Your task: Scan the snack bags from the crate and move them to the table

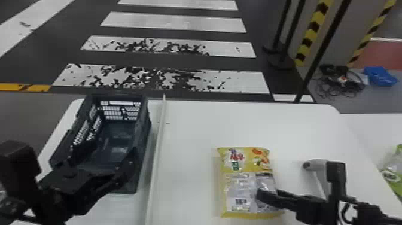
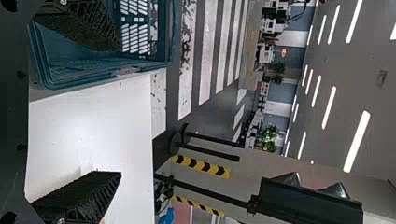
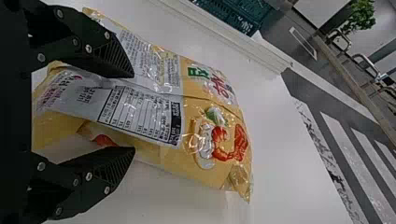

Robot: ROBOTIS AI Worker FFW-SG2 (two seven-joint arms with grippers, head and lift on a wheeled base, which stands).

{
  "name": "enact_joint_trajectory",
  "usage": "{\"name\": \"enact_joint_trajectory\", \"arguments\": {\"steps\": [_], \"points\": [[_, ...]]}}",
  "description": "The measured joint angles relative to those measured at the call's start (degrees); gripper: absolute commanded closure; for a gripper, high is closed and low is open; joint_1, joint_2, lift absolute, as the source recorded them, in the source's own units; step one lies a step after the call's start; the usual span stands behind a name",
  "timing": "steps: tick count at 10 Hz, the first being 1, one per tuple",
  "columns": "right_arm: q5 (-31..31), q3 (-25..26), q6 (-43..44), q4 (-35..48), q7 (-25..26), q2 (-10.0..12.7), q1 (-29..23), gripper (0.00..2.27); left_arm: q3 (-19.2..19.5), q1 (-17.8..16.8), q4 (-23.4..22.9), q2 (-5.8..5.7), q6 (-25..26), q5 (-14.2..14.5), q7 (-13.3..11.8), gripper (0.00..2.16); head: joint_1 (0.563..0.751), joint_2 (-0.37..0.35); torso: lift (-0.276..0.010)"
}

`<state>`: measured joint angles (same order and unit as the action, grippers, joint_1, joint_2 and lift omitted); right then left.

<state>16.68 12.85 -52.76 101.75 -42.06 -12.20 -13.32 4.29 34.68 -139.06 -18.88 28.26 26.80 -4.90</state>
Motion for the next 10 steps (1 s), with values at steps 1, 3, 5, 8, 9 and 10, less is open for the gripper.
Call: {"name": "enact_joint_trajectory", "arguments": {"steps": [1,3,5,8,9,10], "points": [[-0.64,-0.33,1.68,0.07,0.21,-0.02,-0.34,2.24,-0.04,-0.07,0.36,-0.07,0.00,0.00,-0.02,0.04,0.695,-0.056,-0.095],[-0.71,0.11,5.66,1.02,0.93,0.11,-1.70,2.24,-0.15,-0.37,0.60,-0.11,0.00,0.09,0.00,0.04,0.695,-0.063,-0.095],[0.05,1.57,4.88,2.95,1.61,0.18,-2.52,2.24,-0.16,-0.64,1.01,-0.11,0.00,0.23,0.00,0.04,0.695,-0.075,-0.095],[3.68,6.17,-1.75,8.69,2.70,0.43,-3.66,2.24,-0.43,-0.91,1.40,-0.11,0.00,0.27,0.02,0.04,0.695,-0.101,-0.095],[5.53,8.57,-3.33,10.65,3.73,0.49,-3.83,2.24,-0.55,-1.00,1.50,-0.10,0.00,0.27,0.02,0.04,0.695,-0.110,-0.095],[7.24,11.46,-3.37,11.97,5.36,0.62,-3.82,2.24,-0.70,-1.16,1.82,0.03,0.00,0.27,0.02,0.04,0.695,-0.137,-0.095]]}}
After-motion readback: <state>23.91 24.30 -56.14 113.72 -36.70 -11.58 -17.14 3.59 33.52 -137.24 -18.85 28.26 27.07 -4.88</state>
